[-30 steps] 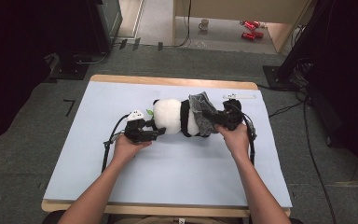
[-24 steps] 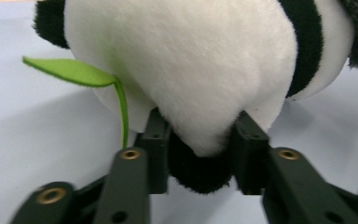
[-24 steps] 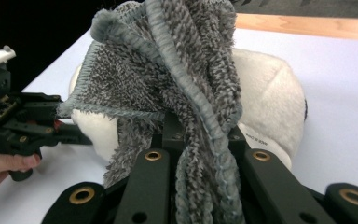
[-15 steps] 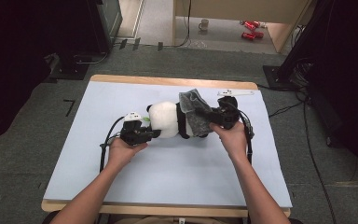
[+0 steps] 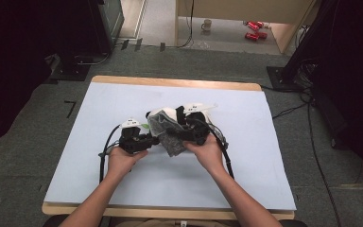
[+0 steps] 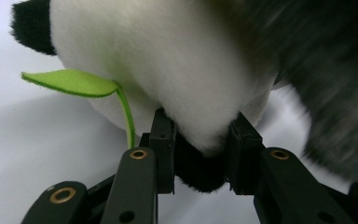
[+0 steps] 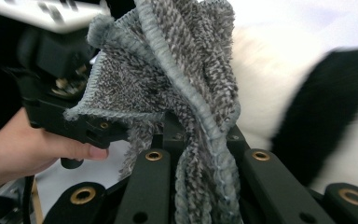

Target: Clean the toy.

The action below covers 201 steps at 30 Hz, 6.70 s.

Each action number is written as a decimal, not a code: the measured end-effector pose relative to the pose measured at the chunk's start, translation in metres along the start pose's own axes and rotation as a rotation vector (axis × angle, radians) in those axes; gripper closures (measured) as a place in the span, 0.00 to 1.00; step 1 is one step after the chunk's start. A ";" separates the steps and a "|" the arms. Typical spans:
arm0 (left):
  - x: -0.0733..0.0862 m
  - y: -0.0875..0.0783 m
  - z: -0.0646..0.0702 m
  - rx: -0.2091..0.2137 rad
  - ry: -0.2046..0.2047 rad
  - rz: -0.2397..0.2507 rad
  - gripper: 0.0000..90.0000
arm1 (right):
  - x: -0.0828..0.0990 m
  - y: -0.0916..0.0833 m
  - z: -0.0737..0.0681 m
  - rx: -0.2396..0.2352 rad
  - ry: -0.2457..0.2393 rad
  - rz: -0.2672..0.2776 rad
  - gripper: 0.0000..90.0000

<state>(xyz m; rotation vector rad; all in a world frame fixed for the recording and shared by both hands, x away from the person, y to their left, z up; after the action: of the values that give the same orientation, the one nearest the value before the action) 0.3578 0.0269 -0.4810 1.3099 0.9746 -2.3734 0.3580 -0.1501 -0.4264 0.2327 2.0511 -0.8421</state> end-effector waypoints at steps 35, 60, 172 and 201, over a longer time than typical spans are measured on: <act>-0.006 0.001 -0.024 -0.007 -0.020 -0.036 0.76 | 0.011 -0.069 0.093 0.205 0.121 0.114 0.88; -0.007 0.005 -0.011 0.002 -0.067 -0.043 0.75 | -0.008 -0.078 0.052 0.127 0.067 0.174 0.88; -0.009 -0.006 -0.025 -0.035 -0.066 -0.108 0.79 | 0.032 -0.066 0.108 0.278 0.096 0.037 0.90; -0.009 -0.006 -0.026 -0.017 -0.077 -0.113 0.78 | -0.004 -0.131 0.118 0.242 0.211 0.273 0.91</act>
<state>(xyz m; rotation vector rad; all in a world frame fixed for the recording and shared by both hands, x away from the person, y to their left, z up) 0.3763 0.0475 -0.4807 1.1771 1.0693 -2.4733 0.3793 -0.3243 -0.4053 0.7468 2.0449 -0.9233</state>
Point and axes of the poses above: each handheld gripper's, and its own axes: y roughly forward along the jaws, x roughly out of its underside, z roughly to its right, the point moved 4 cm from there along y, roughly forward along the jaws, and after that the axes turned 7 degrees about z, right-handed, at the moved point
